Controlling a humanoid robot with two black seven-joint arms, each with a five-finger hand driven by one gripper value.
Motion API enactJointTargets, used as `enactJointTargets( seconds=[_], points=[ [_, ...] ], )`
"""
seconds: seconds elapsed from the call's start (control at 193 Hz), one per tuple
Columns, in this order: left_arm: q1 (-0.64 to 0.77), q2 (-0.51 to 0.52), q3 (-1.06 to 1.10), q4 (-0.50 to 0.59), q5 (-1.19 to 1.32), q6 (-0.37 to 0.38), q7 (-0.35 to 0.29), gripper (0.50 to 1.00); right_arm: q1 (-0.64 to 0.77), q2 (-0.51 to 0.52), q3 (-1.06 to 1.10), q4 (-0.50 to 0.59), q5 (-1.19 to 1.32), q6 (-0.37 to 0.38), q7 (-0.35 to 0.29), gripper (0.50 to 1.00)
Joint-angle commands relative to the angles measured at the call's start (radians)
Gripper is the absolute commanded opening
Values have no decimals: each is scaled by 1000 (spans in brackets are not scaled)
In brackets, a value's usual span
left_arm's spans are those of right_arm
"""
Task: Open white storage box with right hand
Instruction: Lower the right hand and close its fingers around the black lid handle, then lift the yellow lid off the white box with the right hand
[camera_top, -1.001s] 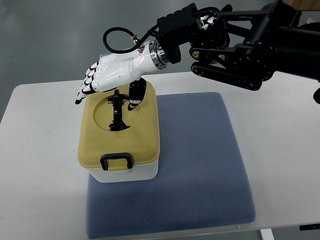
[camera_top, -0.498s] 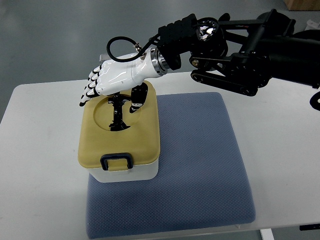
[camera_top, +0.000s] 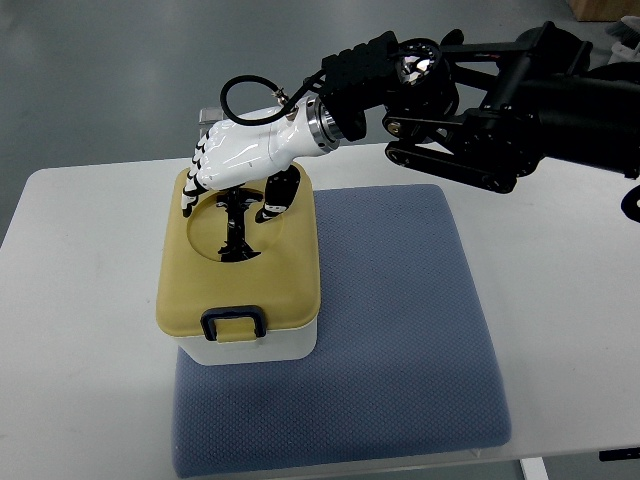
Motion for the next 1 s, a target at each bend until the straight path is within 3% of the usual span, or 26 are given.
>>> enactJointTargets(
  seconds=[0.0,0.145,0.306,0.783,0.995],
  points=[
    [0,0,0,1,0,0,0,1000,-2,2,-1,0,0,0,1,668],
    [0,0,0,1,0,0,0,1000,-9,2,-1,0,0,0,1,609],
    [0,0,0,1,0,0,0,1000,-9,0,1,0,0,0,4,500],
    [0,0,0,-1,0,0,0,1000,15,-15,18,3,13,-38,30,500],
    [0,0,0,0,0,0,0,1000,72,-90,85,8,32,-29,30,500]
  ],
)
